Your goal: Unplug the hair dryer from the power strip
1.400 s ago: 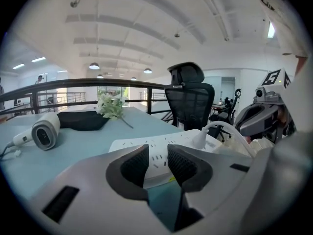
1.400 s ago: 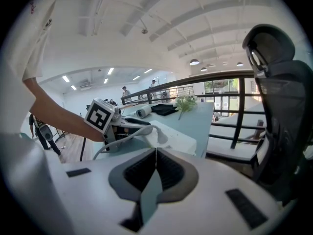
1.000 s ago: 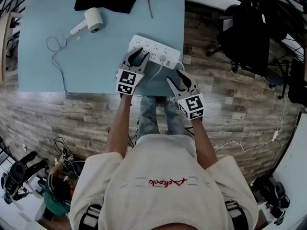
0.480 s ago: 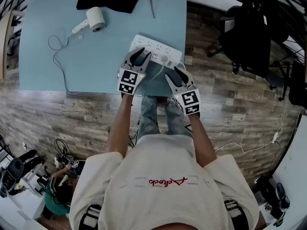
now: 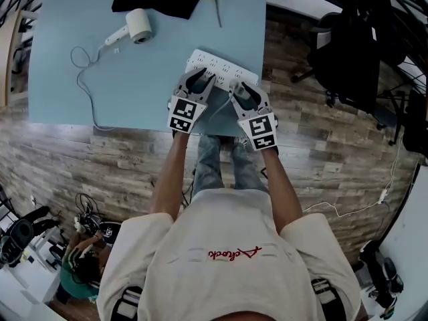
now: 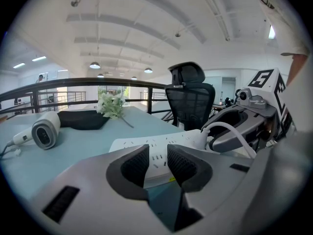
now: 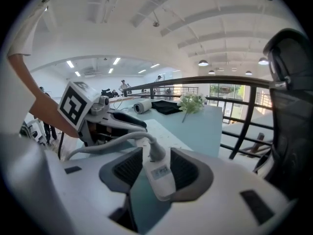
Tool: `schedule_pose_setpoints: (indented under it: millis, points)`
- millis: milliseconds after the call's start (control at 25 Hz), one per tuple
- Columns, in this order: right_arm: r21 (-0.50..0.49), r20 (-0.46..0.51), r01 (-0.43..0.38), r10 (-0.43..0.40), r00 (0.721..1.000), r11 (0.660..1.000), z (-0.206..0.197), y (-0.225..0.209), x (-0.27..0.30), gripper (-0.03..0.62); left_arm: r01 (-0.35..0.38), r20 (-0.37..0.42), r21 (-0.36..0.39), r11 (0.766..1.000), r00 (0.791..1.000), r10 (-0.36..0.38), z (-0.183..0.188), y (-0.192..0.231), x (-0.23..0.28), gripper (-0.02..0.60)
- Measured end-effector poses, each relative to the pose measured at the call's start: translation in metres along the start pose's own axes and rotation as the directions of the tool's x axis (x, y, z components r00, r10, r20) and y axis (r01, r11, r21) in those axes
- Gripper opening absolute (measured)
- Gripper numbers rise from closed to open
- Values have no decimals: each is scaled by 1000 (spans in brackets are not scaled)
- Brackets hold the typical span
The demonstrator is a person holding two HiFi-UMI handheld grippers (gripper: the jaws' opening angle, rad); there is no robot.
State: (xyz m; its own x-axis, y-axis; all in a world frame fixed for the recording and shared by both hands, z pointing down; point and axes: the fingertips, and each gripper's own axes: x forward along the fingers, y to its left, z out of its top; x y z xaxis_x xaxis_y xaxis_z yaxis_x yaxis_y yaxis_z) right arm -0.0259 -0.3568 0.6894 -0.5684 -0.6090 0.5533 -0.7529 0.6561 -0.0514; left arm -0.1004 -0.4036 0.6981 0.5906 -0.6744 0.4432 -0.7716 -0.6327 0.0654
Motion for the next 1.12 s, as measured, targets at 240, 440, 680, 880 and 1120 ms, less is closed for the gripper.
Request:
schedule_pose_setpoints:
  millis: [240,440,680,880,1120]
  points:
    - [-35,-43,1,-3,999,999,-1,-3,11,178,3,0,-3,1000,1000,-3,1,0,0,120]
    - [-28,-60,-3,2,998,1000,-2,-4,14,155,1,-1,-3,1000,1000,-1,0,1,1,120]
    - [-18,-54,-4,3,999,1000,-1,-3,15,145,-2,-1,0,1000,1000,2,1,1,0,120]
    - [-11,-67,-14,13,998,1000,-1,-1,15,122,-4,0,-1,1000,1000,4,1,1,0,120]
    - [13,-87,-15,16,996,1000,-2,-1,13,118,-6,-1,-1,1000,1000,6,1,0,0,120]
